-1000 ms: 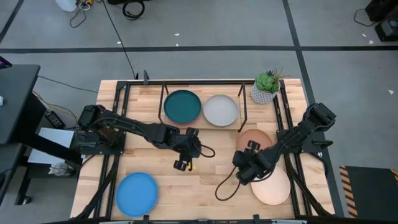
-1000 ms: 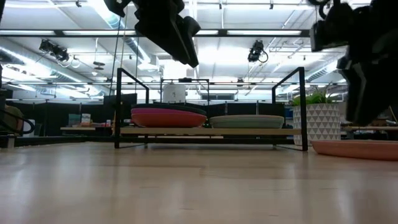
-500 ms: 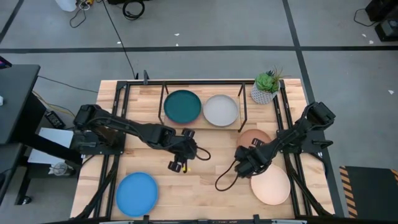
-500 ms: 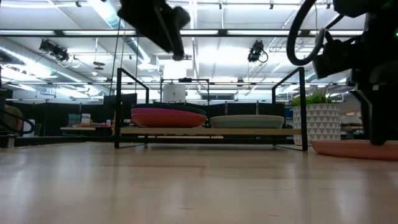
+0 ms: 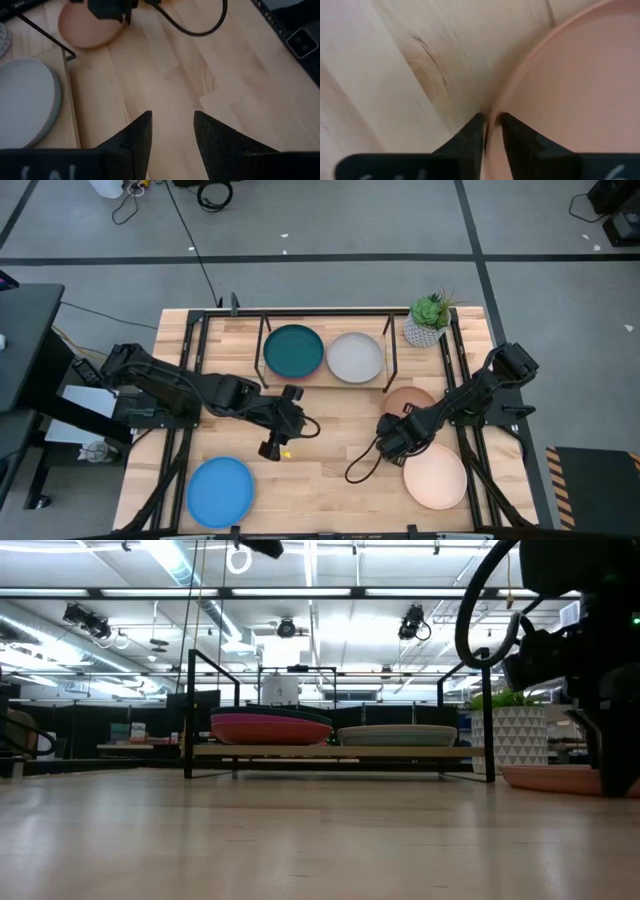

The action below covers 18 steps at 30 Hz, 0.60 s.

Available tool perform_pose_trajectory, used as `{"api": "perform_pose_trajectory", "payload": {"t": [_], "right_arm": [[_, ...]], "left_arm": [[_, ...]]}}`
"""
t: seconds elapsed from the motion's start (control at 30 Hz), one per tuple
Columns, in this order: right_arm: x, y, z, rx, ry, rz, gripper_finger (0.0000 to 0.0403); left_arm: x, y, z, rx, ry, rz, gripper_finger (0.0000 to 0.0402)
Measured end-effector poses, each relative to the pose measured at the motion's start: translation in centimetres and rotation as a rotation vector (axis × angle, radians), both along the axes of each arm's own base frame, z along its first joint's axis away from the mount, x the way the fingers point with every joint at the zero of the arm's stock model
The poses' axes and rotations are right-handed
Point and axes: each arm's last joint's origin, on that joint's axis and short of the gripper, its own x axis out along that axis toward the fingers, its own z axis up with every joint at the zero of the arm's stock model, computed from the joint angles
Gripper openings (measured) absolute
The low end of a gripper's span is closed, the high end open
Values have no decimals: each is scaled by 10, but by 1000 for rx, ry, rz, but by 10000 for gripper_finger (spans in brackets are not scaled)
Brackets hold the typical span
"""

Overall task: Place and stack plates onto a shelf
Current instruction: Stack the brown plate on the gray plate

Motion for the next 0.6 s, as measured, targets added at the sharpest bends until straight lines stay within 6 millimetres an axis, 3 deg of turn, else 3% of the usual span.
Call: {"api": "perform_pose_trajectory", "payload": {"t": [0.27, 0.6], "right_arm": [[7, 2, 7, 9, -31, 81, 18], [31, 25, 42, 67, -151, 273, 25]], "left_arm": [[-2, -6, 3, -4, -22, -25, 153], [-2, -6, 2, -20, -14, -4, 153]]}}
